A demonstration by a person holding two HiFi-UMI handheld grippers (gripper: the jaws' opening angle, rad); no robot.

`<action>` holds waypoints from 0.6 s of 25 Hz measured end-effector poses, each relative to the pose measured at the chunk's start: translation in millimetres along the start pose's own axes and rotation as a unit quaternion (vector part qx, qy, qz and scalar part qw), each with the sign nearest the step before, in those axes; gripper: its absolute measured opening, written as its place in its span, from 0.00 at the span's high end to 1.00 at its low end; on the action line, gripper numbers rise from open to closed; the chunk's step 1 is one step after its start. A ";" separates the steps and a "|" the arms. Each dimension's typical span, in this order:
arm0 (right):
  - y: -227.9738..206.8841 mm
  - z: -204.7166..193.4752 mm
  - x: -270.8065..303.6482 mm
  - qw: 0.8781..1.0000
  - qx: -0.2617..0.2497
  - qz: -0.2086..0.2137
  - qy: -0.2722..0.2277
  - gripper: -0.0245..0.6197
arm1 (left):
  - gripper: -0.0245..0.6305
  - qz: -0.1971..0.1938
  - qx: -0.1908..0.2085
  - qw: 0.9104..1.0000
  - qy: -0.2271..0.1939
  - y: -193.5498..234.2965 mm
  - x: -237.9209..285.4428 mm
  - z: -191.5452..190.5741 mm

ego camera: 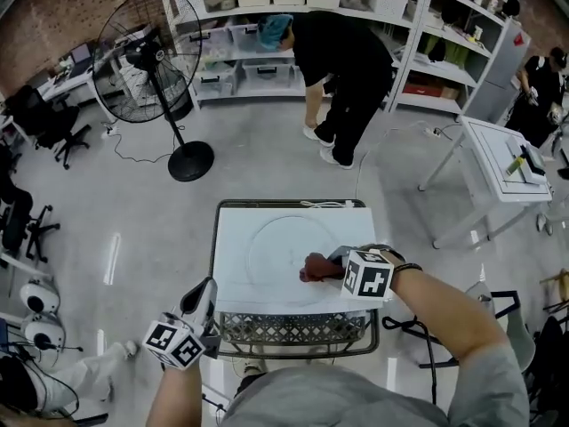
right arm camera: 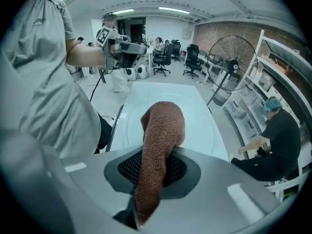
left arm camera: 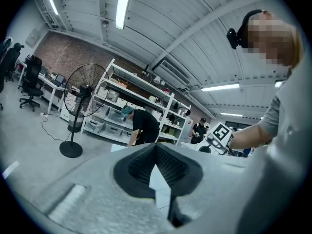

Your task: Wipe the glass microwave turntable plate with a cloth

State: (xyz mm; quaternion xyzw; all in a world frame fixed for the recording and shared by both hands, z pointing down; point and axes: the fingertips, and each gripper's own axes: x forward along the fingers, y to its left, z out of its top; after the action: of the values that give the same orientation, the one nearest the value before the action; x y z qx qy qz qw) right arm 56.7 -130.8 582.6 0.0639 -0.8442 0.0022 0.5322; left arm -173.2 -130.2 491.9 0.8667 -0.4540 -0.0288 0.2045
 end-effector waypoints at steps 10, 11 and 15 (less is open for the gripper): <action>34.4 151.7 81.6 0.997 -0.056 0.049 -0.015 0.86 | 0.96 -0.008 0.032 0.999 0.026 91.9 -28.1 17.0; 35.7 157.9 87.4 0.997 -0.057 0.051 -0.013 0.86 | 0.96 -0.012 0.034 0.999 0.028 95.8 -29.2 17.8; 38.6 165.3 100.1 0.997 -0.058 0.055 -0.003 0.86 | 0.96 -0.022 0.033 0.999 0.033 102.3 -30.7 21.1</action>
State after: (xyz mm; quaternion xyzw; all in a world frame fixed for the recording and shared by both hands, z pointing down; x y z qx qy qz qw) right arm -138.6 -115.0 603.4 -0.0140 -0.8466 -0.0173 0.5317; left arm -275.5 -164.2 507.3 0.8834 -0.4283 0.0105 0.1900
